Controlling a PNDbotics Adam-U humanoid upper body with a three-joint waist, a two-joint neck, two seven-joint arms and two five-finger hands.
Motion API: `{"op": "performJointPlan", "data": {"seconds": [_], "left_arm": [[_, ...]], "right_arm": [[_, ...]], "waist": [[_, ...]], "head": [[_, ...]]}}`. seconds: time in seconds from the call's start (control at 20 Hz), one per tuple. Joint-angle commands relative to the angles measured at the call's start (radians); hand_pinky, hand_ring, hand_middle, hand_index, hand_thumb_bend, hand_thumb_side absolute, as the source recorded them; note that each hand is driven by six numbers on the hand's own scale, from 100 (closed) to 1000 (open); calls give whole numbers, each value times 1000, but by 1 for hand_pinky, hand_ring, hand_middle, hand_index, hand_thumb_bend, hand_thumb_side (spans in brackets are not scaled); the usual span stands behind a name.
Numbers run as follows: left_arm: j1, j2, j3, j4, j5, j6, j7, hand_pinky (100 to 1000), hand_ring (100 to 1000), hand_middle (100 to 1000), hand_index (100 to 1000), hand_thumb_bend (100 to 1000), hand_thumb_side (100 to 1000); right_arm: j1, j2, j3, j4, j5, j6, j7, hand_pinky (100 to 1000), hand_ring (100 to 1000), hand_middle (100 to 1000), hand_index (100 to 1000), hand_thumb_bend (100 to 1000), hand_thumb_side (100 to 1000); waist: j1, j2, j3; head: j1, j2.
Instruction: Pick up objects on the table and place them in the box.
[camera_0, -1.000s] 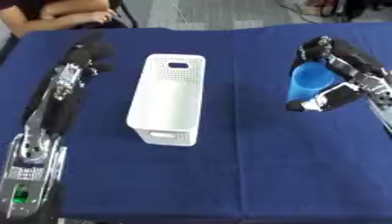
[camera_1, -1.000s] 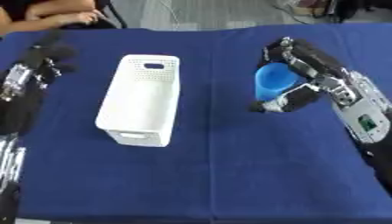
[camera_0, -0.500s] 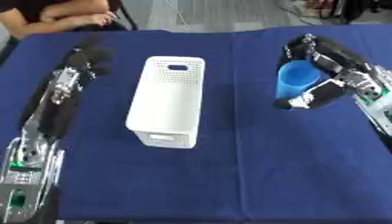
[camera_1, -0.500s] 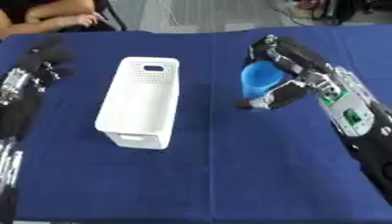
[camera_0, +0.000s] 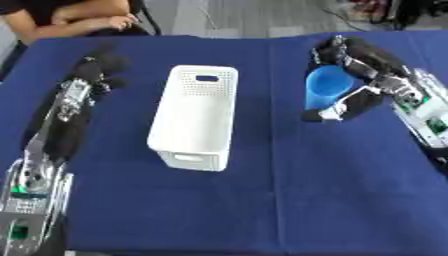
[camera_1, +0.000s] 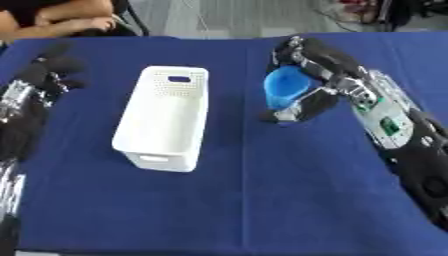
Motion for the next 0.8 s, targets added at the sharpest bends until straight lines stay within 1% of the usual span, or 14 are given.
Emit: {"op": "performJointPlan", "data": {"seconds": [0.05,0.4,0.8], "left_arm": [[-18,2,-3,-12,2,-1,-8,813,881,991,819,100,1000],[-32,-7,-7,-7,7,2,-15,813,881,992,818,100,1000],[-48,-19,-14,-2,12,8,-26,812,881,993,816,100,1000]], "right_arm": [[-32,-6,-1,-3,10,-6,1,109,124,257,498,636,606],[-42,-11,0,-9,11,-7,-4,111,126,258,498,619,625],[-62,-6,4,-32,8,-6,-8,113,129,260,499,601,649]], "waist": [[-2,-8,7],[-7,-8,37],[-25,-4,76]], "head": [[-17,-18],[-26,-26],[-30,-42]]}}
